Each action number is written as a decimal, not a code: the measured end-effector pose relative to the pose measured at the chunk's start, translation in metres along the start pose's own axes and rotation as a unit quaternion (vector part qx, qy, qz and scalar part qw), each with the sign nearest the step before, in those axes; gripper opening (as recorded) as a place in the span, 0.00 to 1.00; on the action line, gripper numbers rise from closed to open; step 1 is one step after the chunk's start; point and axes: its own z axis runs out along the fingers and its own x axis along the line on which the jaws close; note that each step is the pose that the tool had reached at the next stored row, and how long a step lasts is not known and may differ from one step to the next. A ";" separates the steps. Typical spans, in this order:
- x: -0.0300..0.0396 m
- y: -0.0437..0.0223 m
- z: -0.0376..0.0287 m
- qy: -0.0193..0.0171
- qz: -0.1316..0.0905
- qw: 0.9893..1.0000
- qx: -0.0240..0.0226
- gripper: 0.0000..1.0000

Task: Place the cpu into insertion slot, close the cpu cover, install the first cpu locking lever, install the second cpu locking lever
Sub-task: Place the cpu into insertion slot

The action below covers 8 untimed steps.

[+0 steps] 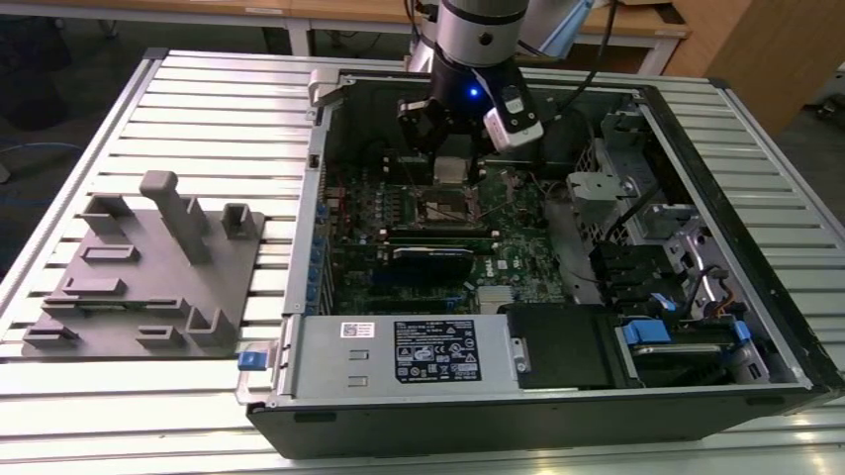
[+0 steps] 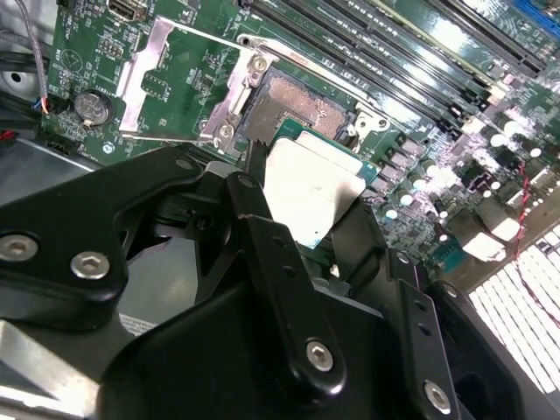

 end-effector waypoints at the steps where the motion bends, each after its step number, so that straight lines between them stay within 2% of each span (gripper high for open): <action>1: 0.0001 -0.0001 0.0011 -0.001 0.000 1.000 0.000 0.54; 8: 0.0002 -0.0002 0.0018 -0.002 0.000 1.000 0.000 0.54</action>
